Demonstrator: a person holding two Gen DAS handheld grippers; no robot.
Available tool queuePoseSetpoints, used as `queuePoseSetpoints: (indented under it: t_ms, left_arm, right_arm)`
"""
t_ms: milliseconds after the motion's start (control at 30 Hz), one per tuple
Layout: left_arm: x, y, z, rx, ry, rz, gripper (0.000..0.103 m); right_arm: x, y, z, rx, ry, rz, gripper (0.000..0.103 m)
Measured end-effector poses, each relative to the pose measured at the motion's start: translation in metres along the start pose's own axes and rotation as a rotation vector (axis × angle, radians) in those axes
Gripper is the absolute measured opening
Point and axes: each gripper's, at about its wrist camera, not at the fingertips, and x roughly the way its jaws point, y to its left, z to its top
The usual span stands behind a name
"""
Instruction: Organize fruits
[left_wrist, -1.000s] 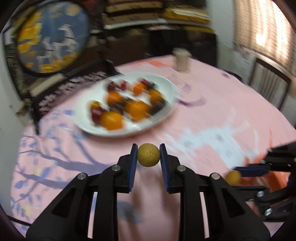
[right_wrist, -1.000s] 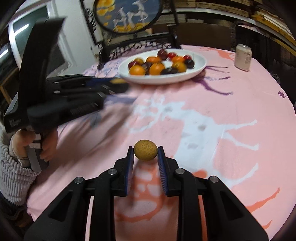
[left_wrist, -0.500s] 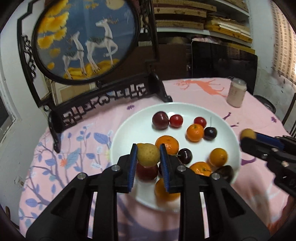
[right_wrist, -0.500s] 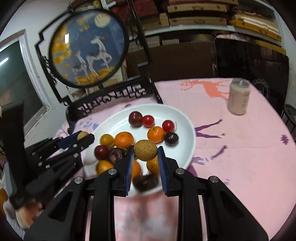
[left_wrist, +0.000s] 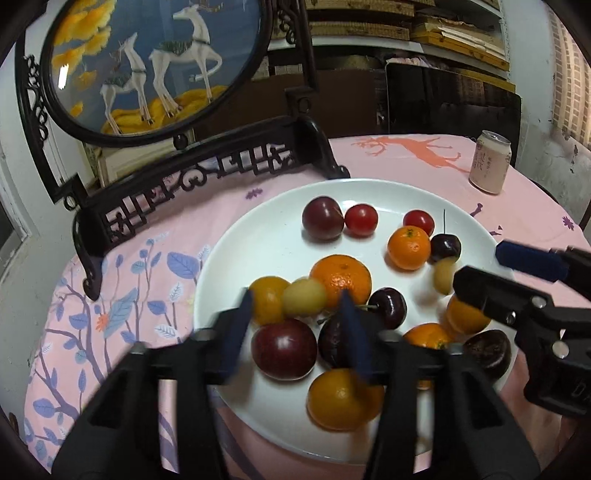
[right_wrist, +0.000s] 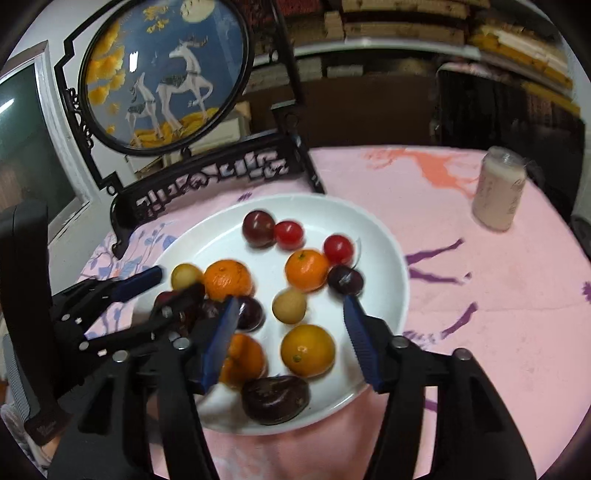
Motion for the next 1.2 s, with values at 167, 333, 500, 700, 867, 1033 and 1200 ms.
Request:
queuePoseSetpoints:
  t_ms: [167, 333, 500, 700, 867, 1033, 1200]
  left_arm:
    - [-0.008, -0.002, 0.001, 0.001, -0.021, 0.0, 0.071]
    - [-0.014, -0.002, -0.001, 0.0, -0.027, 0.013, 0.076]
    - [-0.027, 0.004, -0.01, -0.019, -0.03, 0.028, 0.083]
    - [-0.056, 0.005, -0.018, -0.044, -0.061, 0.025, 0.097]
    - [-0.081, -0.002, -0.037, -0.028, -0.066, 0.014, 0.1]
    - [-0.095, -0.006, -0.053, -0.031, -0.04, -0.018, 0.101]
    - [-0.105, -0.012, -0.058, -0.014, -0.05, -0.007, 0.101]
  right_arm:
    - [-0.005, -0.002, 0.0, -0.005, -0.006, -0.01, 0.06]
    - [-0.008, 0.0, -0.002, 0.002, -0.003, -0.01, 0.061]
    - [-0.018, 0.005, -0.005, 0.007, 0.0, -0.007, 0.061]
    - [-0.053, 0.008, -0.027, -0.005, -0.04, -0.037, 0.073]
    - [-0.077, 0.01, -0.053, -0.033, -0.055, -0.061, 0.075]
    - [-0.096, 0.015, -0.077, -0.063, -0.073, -0.087, 0.09]
    - [-0.112, 0.02, -0.09, -0.099, -0.117, -0.116, 0.098]
